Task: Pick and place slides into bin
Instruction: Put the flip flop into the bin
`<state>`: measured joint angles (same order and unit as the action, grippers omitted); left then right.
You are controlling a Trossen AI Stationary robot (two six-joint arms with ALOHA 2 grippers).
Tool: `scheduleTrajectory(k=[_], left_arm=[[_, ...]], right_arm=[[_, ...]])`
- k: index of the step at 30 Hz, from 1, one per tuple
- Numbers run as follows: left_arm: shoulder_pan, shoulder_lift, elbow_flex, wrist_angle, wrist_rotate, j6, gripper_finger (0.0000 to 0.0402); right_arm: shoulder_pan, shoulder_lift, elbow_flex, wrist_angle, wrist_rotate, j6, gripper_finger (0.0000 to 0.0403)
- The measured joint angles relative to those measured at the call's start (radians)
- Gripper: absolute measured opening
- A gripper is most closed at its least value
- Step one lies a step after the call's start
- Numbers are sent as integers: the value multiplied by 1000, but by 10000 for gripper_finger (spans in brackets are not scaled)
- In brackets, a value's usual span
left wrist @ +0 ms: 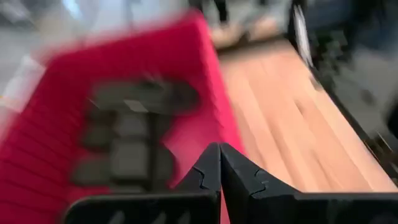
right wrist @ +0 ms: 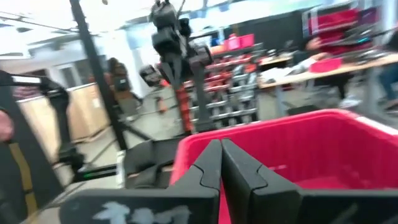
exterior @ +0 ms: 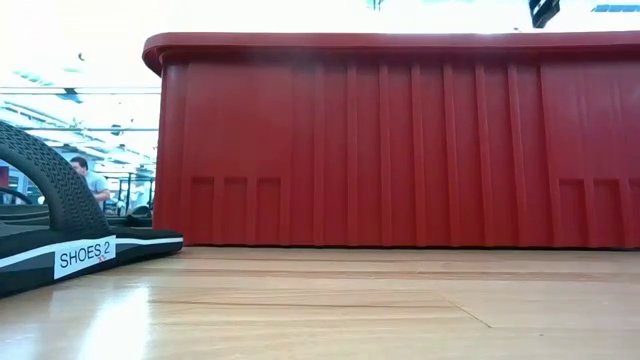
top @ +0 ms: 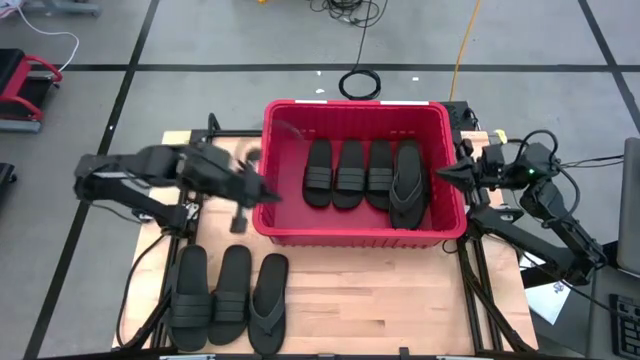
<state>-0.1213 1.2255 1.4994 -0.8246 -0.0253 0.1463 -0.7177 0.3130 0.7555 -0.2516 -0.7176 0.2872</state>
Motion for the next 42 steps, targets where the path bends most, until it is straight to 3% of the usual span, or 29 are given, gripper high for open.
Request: scheduleTrajectory(k=[4, 12, 16, 22, 31, 38, 42], left_arm=[[-101, 99, 21, -146, 108, -148, 1], [-337, 193, 23, -102, 164, -529, 2], [-382, 245, 7, -116, 172, -722, 3], [-400, 317, -114, -109, 262, -942, 8], [-491, 327, -331, 324, 255, -1104, 92], [-463, 327, -422, 345, 177, -1319, 123], [-437, 327, -456, 482, 154, -1391, 142]], right_arm=[[0, 0, 0, 1, -107, 15, 0], [0, 0, 0, 0, -151, 12, 0], [0, 0, 0, 0, -150, 5, 0], [0, 0, 0, -1, -152, 0, 0], [0, 0, 1, -8, -177, 72, 0], [0, 0, 1, -7, -186, 111, 0], [0, 0, 1, -7, -256, 115, 0]])
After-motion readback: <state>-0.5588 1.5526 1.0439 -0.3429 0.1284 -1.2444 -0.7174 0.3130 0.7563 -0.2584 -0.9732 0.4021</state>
